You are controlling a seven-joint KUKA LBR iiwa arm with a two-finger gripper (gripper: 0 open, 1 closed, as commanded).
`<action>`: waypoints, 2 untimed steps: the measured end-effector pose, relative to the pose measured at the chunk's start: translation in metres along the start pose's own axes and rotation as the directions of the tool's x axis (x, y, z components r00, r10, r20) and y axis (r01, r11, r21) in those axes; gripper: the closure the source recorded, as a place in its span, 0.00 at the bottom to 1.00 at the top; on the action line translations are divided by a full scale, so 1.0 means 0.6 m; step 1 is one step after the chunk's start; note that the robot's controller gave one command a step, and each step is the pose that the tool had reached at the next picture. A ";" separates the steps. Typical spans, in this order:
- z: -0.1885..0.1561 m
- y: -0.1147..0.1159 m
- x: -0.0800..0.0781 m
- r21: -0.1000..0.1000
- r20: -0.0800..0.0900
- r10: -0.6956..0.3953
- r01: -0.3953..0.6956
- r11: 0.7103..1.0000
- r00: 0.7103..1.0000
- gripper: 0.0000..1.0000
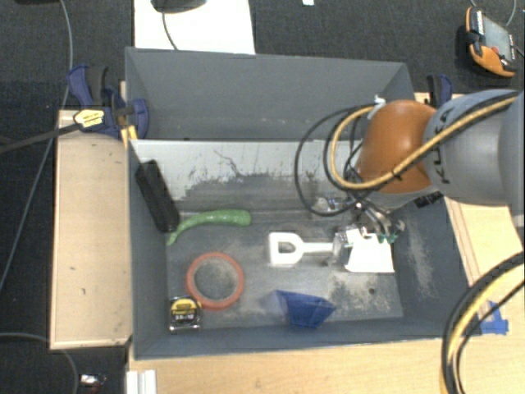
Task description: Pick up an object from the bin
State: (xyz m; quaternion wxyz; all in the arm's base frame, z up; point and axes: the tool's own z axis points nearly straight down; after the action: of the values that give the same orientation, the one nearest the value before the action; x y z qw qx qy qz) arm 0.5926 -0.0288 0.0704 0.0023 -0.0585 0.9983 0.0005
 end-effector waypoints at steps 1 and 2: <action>-0.001 0.013 0.010 0.004 0.008 0.011 -0.011 1.000 1.000 0.00; -0.002 0.001 0.000 0.002 0.007 0.002 -0.002 1.000 1.000 0.00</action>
Offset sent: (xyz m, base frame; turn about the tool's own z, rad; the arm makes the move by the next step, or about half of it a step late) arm -0.0015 0.0010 0.0004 -0.0005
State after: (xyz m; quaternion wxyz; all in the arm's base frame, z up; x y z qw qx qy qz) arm 0.5922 -0.0280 0.0717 0.0058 -0.0573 0.9983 -0.0004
